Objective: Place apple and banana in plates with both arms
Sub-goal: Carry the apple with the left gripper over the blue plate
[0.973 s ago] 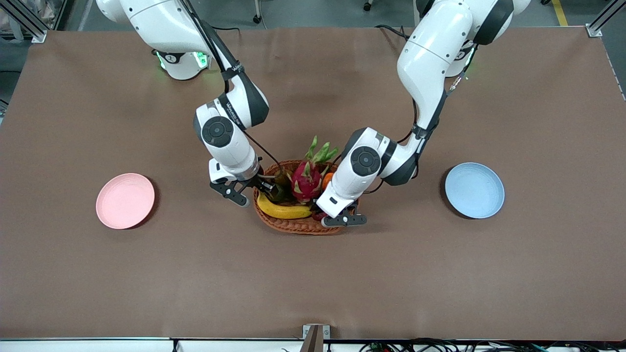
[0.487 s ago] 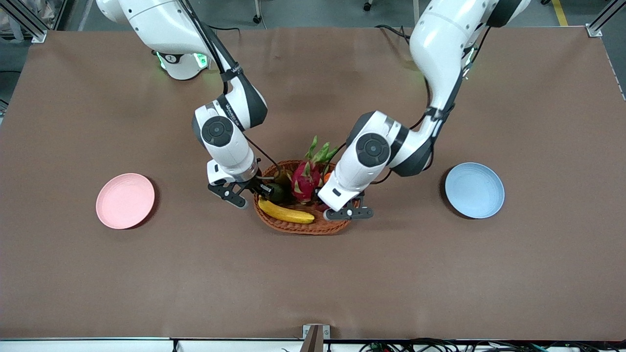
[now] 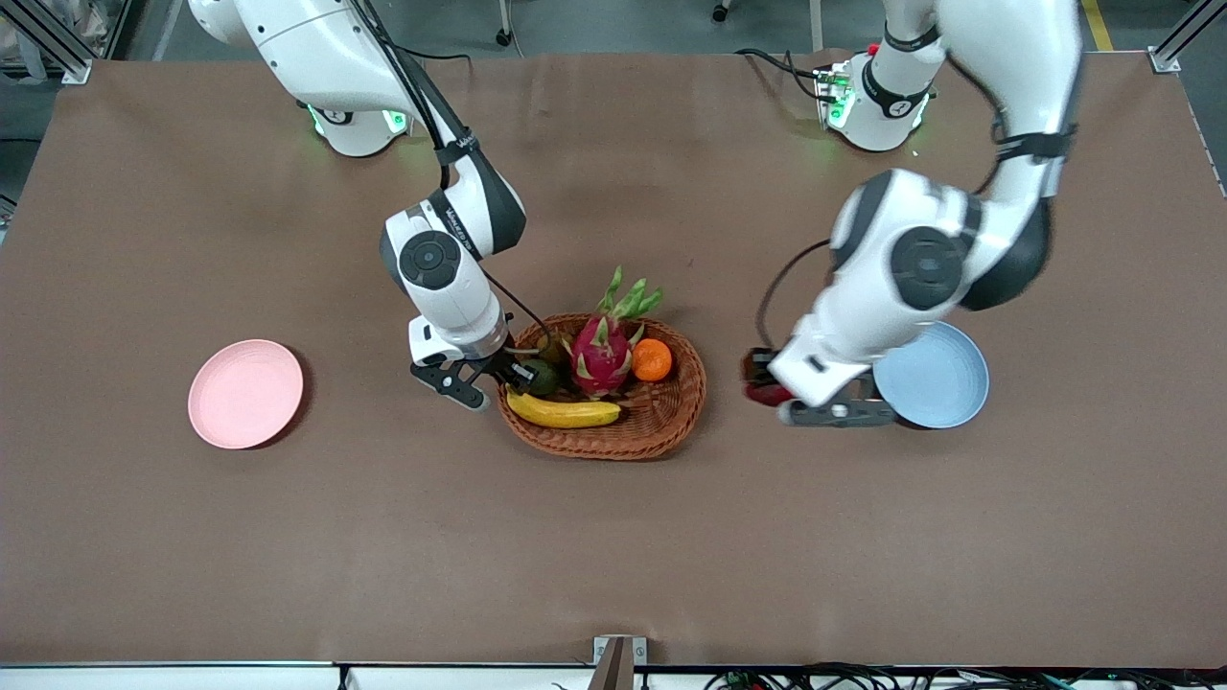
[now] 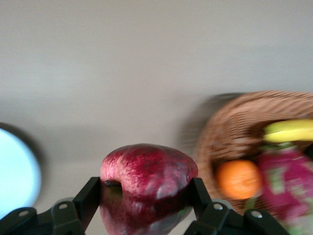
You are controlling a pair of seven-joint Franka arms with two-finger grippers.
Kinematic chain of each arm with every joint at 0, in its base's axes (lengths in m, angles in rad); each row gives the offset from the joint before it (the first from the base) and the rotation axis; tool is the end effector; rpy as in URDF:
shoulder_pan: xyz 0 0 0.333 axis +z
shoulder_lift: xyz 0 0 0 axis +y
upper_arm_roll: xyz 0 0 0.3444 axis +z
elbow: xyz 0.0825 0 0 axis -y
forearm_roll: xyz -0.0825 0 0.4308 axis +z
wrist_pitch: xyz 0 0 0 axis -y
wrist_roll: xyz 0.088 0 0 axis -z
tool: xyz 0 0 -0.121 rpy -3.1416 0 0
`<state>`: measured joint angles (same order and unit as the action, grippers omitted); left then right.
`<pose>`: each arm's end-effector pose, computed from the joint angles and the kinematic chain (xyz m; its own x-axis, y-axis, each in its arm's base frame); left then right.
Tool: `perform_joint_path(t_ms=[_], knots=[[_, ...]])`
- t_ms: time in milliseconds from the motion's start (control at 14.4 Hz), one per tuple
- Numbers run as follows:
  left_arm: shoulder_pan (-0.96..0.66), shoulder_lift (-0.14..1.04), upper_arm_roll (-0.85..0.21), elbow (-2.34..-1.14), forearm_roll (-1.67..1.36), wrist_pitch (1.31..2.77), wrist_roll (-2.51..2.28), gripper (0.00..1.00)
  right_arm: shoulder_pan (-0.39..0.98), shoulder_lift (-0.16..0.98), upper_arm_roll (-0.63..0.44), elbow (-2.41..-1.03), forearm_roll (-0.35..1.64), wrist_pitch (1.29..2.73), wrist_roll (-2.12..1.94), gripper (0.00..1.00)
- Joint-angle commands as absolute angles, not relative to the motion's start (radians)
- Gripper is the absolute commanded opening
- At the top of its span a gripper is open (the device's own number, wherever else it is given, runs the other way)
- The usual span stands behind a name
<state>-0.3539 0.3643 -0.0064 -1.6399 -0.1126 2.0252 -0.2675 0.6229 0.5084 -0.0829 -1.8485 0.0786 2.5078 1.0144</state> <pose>0.6675 -0.2594 0.4007 0.9990 -0.0445 -0.0098 -0.0432 -0.9935 0.1054 0.6052 0.3672 0.2419 0.8632 -0.5004 0.0675 -0.4887 -0.8616 -0.1375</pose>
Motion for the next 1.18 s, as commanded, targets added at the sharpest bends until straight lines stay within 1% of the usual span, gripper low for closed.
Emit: perform_joint_path(t_ms=[0,70,139,278,556,765,973,1112], knots=[[-0.237,0.235,-0.015,-1.833,-0.078,2.048,-0.102,0.41,0.617,0.511,-0.080,-1.844,0.066,2.513,1.020,0.13],[-0.200,0.229,-0.017,-1.857,-0.048,2.054,-0.068,0.41,0.617,0.511,-0.080,-1.844,0.066,2.511,1.020,0.04],[-0.163,0.230,-0.017,-1.877,-0.020,2.060,-0.040,0.41,0.617,0.511,-0.080,-1.844,0.067,2.511,1.022,0.01],[-0.111,0.239,-0.017,-1.916,0.011,2.100,0.007,0.41,0.609,0.509,-0.081,-1.842,0.067,2.508,1.019,0.00],[-0.058,0.291,-0.015,-2.003,0.052,2.255,0.058,0.41,0.574,0.500,-0.078,-1.800,0.081,2.465,1.012,0.00],[-0.025,0.343,-0.015,-2.013,0.054,2.295,0.063,0.41,0.569,0.494,-0.077,-1.717,0.107,2.335,1.020,0.00],[0.020,0.377,-0.018,-2.011,0.104,2.322,0.064,0.41,0.558,0.468,-0.078,-1.689,0.210,2.287,1.017,0.00],[0.032,0.400,-0.018,-2.011,0.114,2.332,0.064,0.41,0.514,0.445,-0.074,-1.681,0.230,2.246,0.999,0.00]])
